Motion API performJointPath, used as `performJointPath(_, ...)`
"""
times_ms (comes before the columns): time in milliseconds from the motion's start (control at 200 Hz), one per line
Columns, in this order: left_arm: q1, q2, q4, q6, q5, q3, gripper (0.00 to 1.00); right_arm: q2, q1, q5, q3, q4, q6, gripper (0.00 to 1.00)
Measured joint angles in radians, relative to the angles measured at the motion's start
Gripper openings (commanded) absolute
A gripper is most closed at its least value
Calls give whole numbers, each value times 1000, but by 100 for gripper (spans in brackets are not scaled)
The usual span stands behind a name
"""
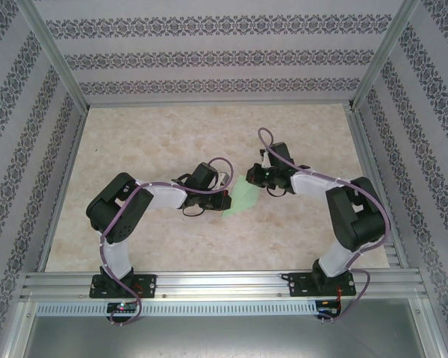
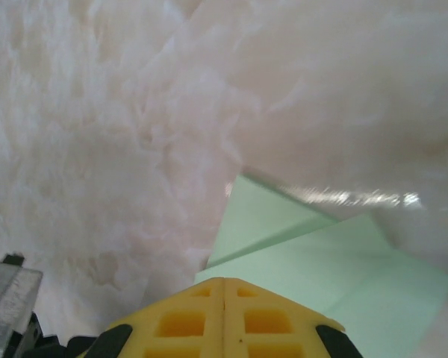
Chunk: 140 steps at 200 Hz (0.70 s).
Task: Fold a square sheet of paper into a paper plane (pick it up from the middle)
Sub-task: Fourth fold the wing at the center of the table.
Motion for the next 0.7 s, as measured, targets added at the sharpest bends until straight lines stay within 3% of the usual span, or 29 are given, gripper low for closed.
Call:
performJointPath(475, 0, 1, 1, 0, 0, 0, 0, 130, -97, -79, 7, 14, 3, 0)
performJointPath(699, 0, 3, 0, 0, 1, 2, 0, 142, -175, -11, 57, -10, -5, 0)
